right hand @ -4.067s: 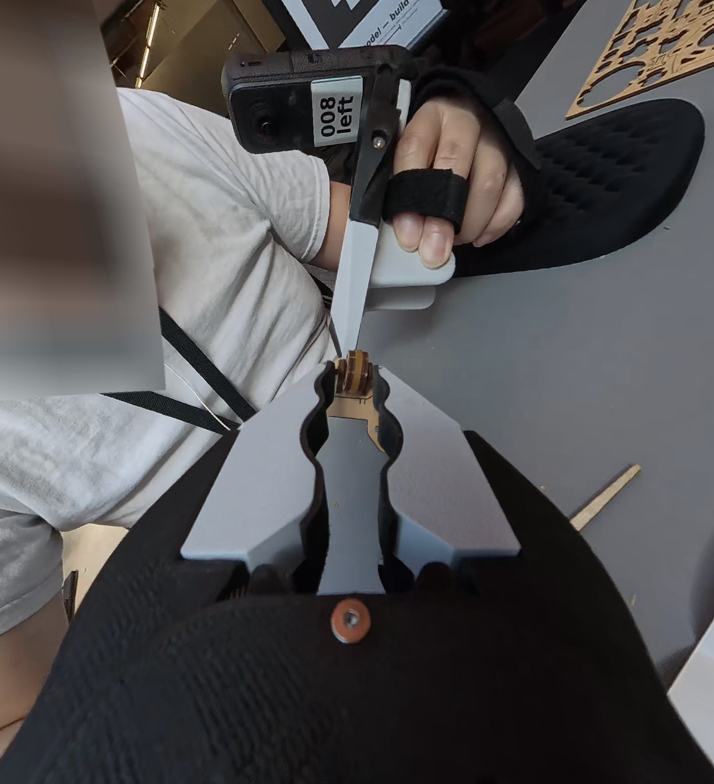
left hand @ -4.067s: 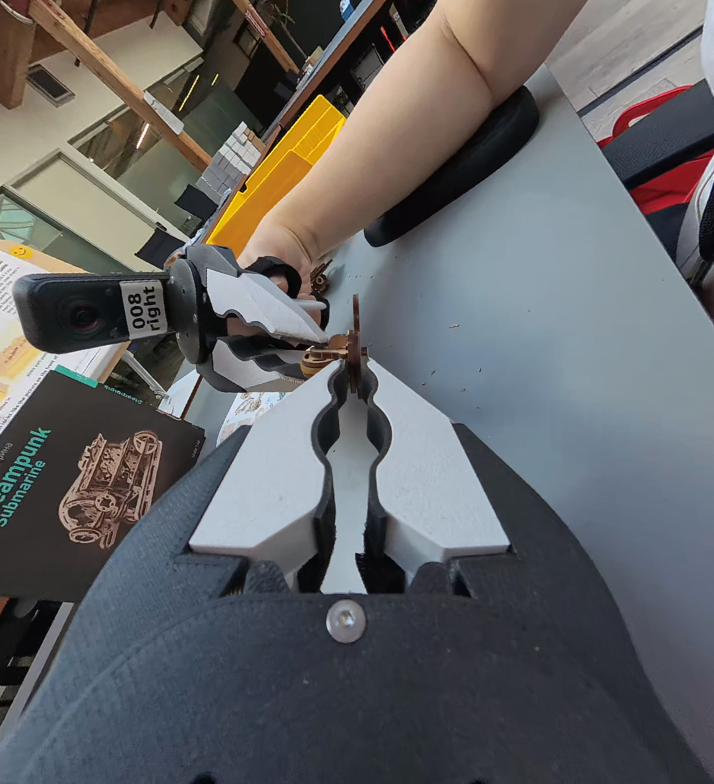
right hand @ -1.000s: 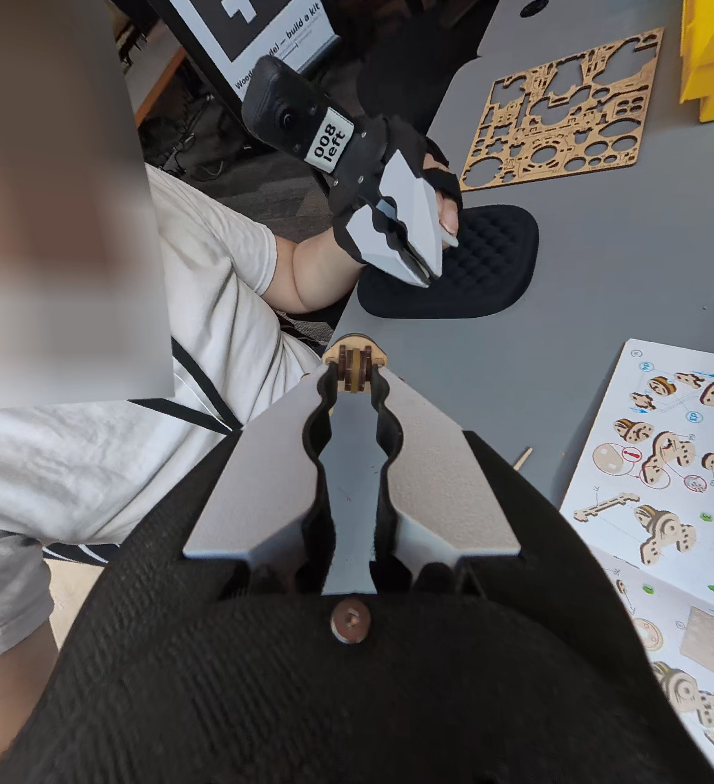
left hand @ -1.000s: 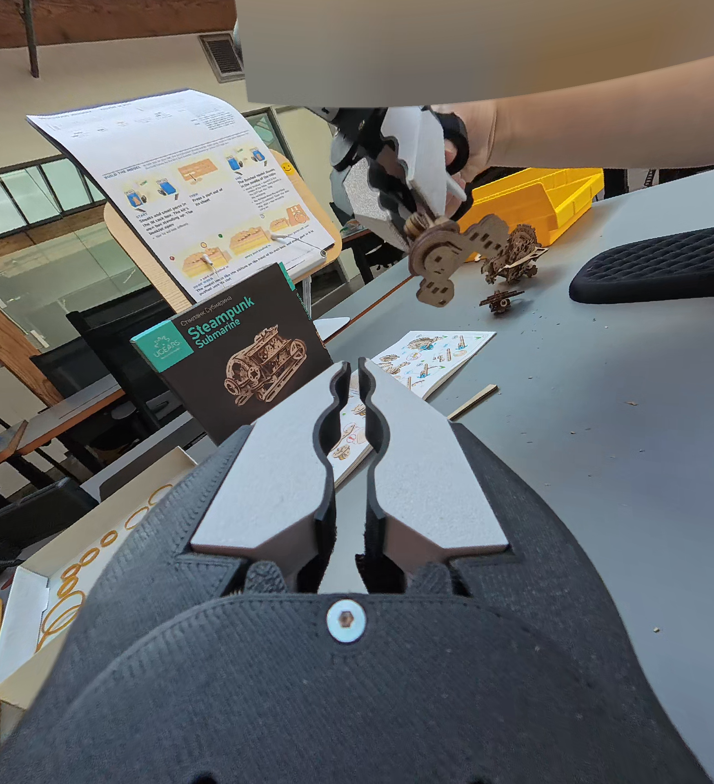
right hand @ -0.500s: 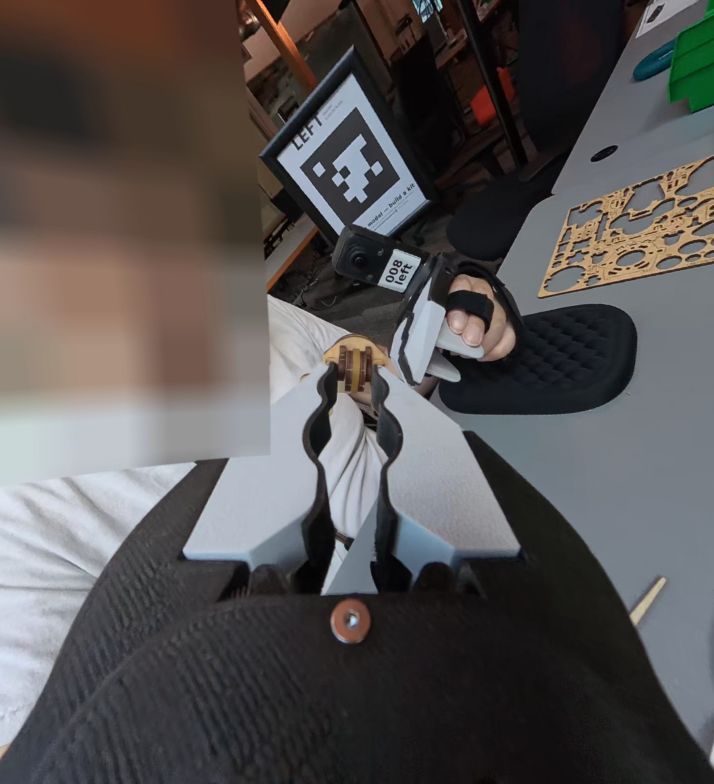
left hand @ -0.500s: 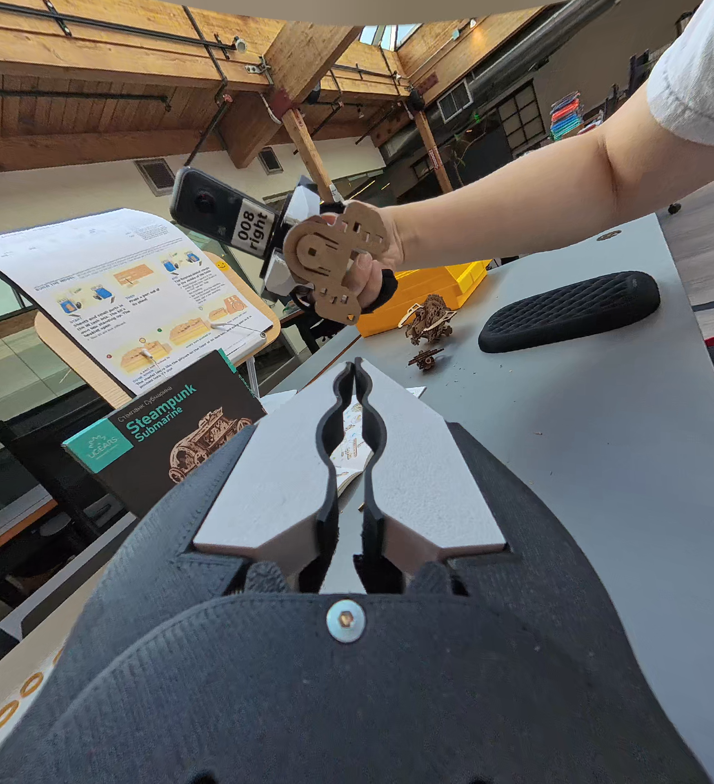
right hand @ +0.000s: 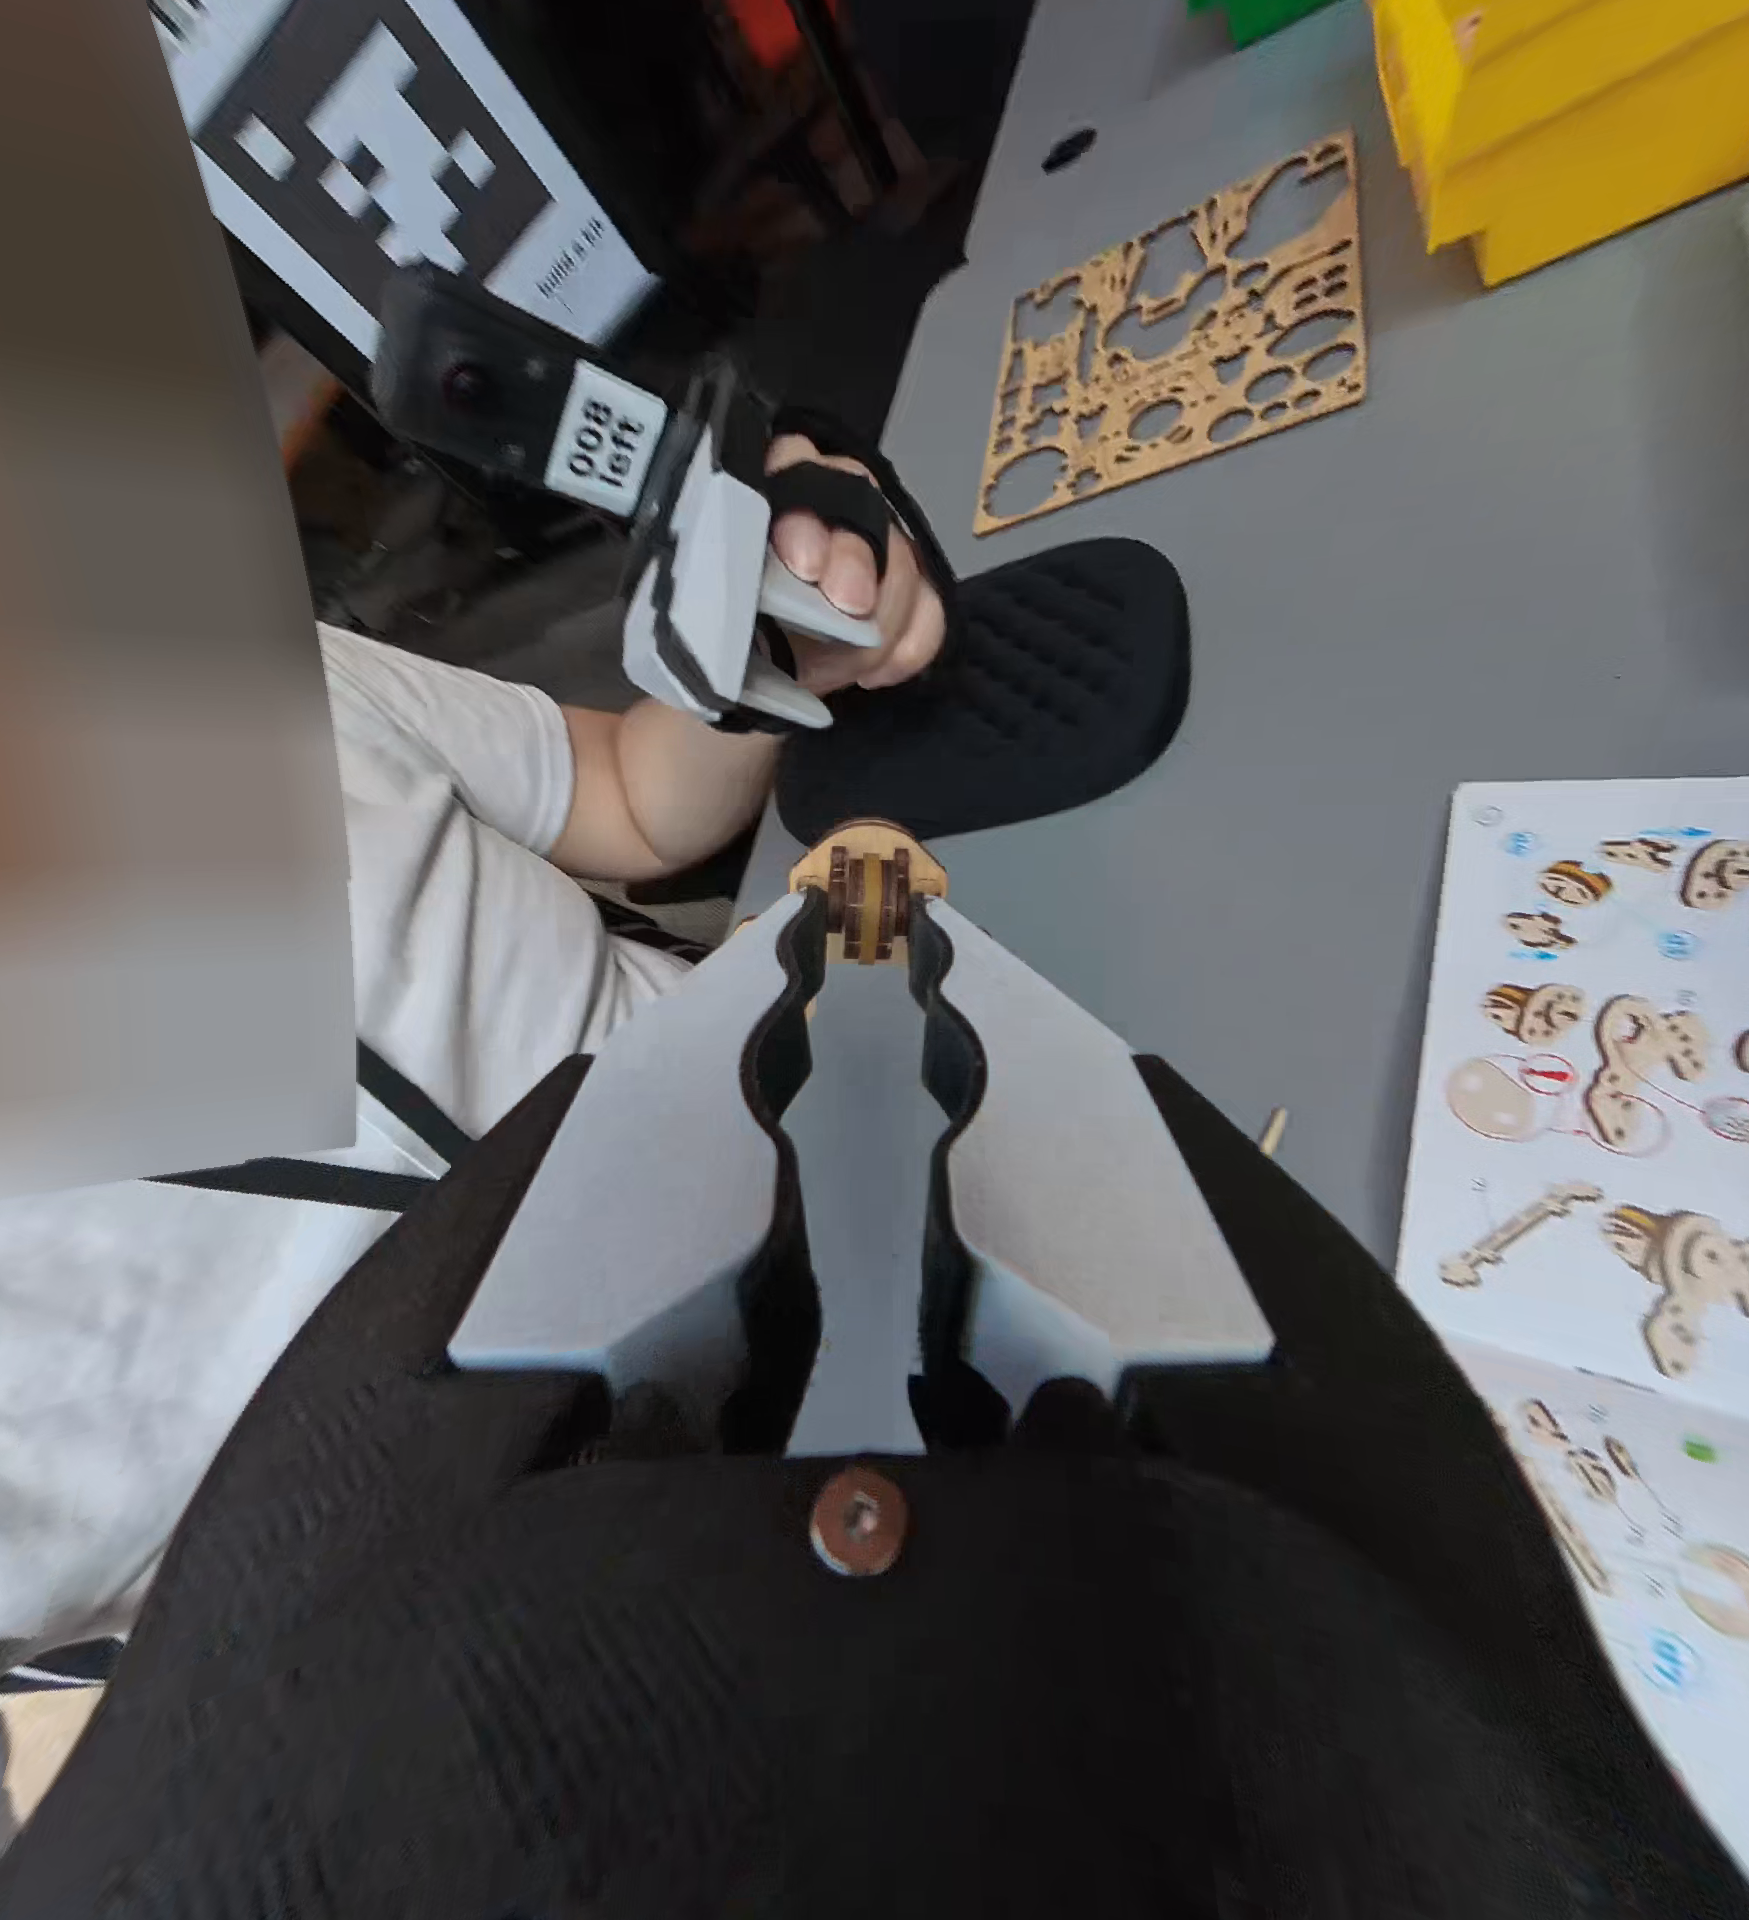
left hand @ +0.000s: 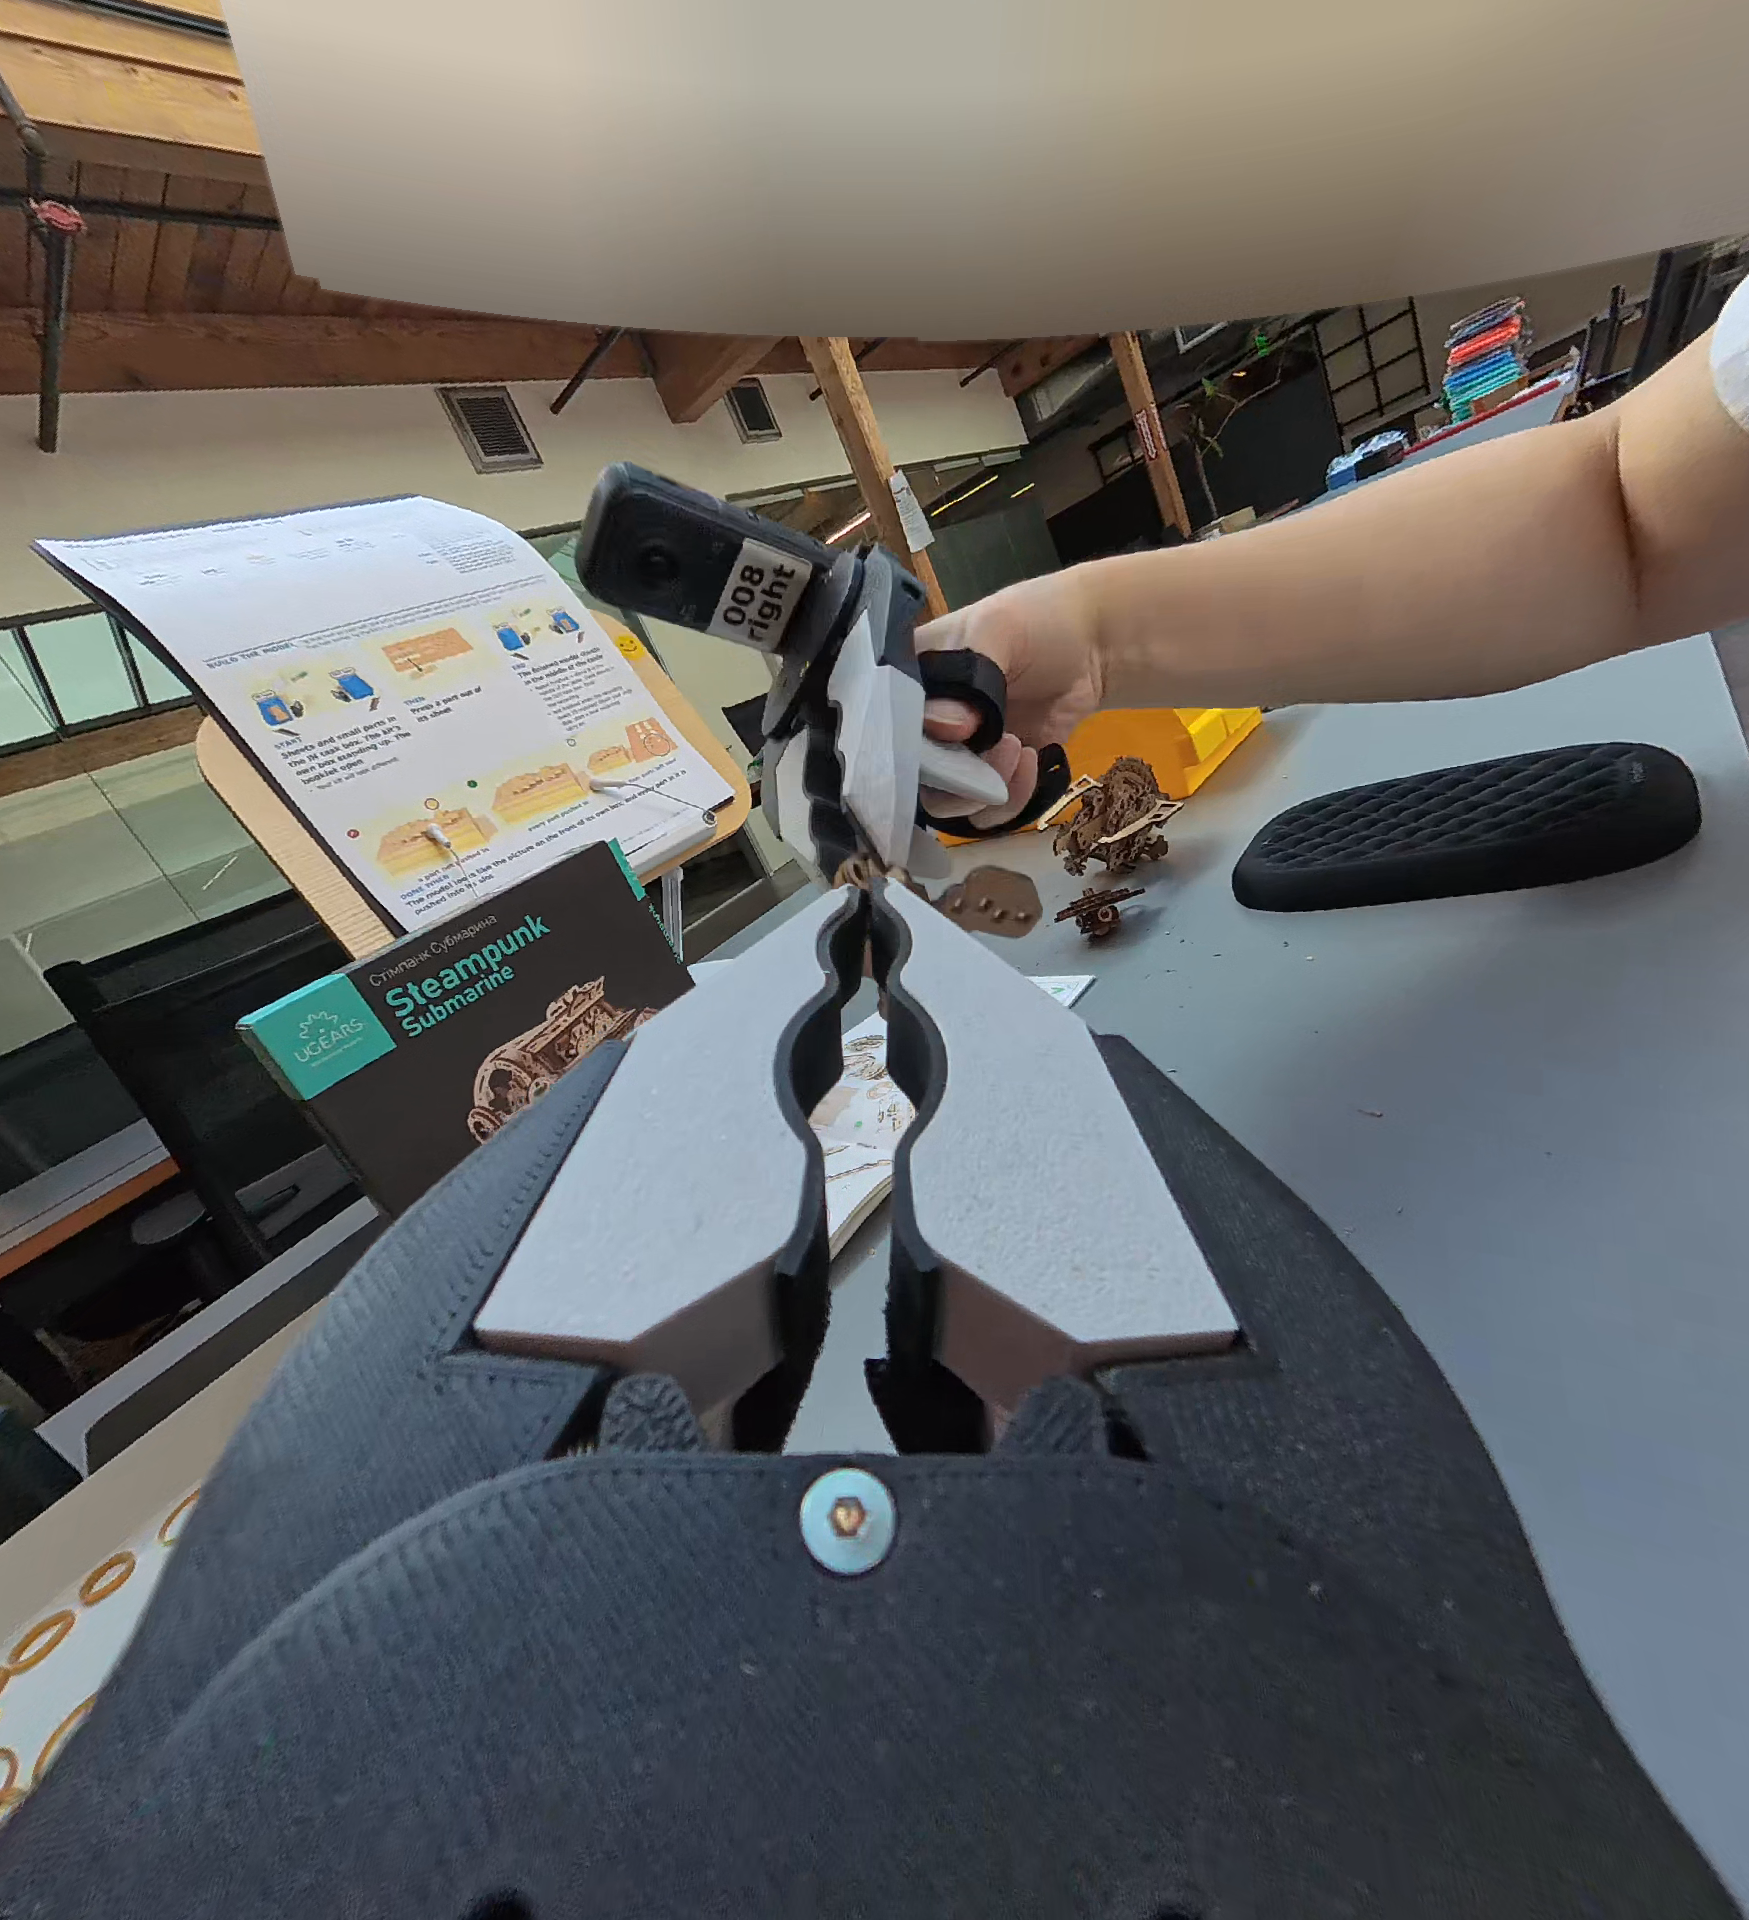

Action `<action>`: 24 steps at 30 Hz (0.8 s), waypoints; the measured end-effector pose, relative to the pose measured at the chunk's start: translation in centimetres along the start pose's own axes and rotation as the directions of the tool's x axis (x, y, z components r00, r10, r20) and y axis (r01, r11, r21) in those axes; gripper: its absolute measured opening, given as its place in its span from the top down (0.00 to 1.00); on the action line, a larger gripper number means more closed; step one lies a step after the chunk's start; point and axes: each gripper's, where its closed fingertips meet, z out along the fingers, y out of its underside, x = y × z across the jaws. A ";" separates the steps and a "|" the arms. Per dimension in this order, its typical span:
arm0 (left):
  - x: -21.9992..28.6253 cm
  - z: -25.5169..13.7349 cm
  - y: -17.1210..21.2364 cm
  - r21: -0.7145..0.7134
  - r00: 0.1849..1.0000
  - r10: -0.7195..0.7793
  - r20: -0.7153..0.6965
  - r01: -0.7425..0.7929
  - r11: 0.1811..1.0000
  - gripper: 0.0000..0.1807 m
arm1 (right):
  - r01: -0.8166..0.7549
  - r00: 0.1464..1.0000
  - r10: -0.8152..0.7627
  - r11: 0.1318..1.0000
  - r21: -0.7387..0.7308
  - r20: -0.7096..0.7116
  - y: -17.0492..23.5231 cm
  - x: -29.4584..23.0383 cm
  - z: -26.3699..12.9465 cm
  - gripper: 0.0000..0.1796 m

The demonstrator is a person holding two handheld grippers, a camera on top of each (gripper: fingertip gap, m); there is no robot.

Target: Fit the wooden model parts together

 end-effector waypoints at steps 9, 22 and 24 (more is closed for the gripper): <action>0.0 0.2 0.5 -0.032 1.000 0.016 0.005 -0.016 0.999 1.00 | 0.057 0.976 -0.131 0.926 -0.373 -0.176 4.9 1.4 2.6 0.93; -0.6 0.0 0.7 -0.041 1.000 0.002 0.028 -0.001 0.999 1.00 | 0.118 0.840 -0.451 0.697 -0.707 -0.303 9.1 4.5 3.7 0.93; -0.7 0.0 0.5 -0.032 0.999 -0.005 0.032 0.006 0.999 1.00 | 0.077 0.834 -0.470 0.616 -0.784 -0.287 11.2 5.6 3.4 0.91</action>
